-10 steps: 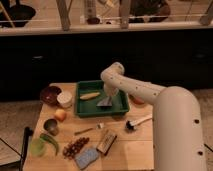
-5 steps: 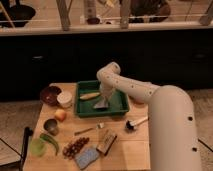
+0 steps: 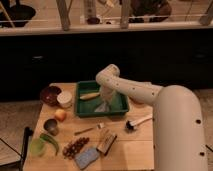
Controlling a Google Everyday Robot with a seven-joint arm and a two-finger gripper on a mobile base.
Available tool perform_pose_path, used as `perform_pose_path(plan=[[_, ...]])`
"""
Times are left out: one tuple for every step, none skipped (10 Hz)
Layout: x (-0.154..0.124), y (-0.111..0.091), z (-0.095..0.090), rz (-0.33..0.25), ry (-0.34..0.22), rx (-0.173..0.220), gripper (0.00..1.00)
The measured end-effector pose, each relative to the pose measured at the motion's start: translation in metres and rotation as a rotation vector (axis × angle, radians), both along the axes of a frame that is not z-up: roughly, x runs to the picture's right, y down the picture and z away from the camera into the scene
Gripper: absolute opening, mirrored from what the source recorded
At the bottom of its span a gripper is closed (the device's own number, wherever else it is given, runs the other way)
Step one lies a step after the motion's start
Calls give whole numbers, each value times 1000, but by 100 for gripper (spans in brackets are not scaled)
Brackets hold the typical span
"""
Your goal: Wipe tray with towel
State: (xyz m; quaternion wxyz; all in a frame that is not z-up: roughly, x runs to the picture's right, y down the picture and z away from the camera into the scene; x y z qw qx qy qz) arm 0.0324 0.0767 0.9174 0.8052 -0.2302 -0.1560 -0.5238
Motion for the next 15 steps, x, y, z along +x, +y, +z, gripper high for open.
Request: perform_pose_path(plan=[[11, -3, -1, 13, 25, 9, 1], [26, -6, 0, 30, 55, 20, 1], [29, -13, 2, 45, 67, 40, 1], [27, -17, 6, 53, 69, 54, 1], [25, -21, 11, 57, 68, 63, 1], [16, -22, 16, 56, 57, 65, 1], [9, -22, 19, 47, 44, 64, 1], [0, -22, 22, 36, 26, 61, 1], [-15, -18, 22, 16, -14, 48, 1], [-22, -15, 20, 4, -33, 43, 1], [-28, -10, 16, -13, -59, 30, 1], [-28, -4, 11, -31, -79, 17, 1], [-27, 3, 3, -54, -95, -5, 1], [-24, 10, -4, -77, -100, -29, 1], [-18, 13, -7, -86, -89, -46, 1]])
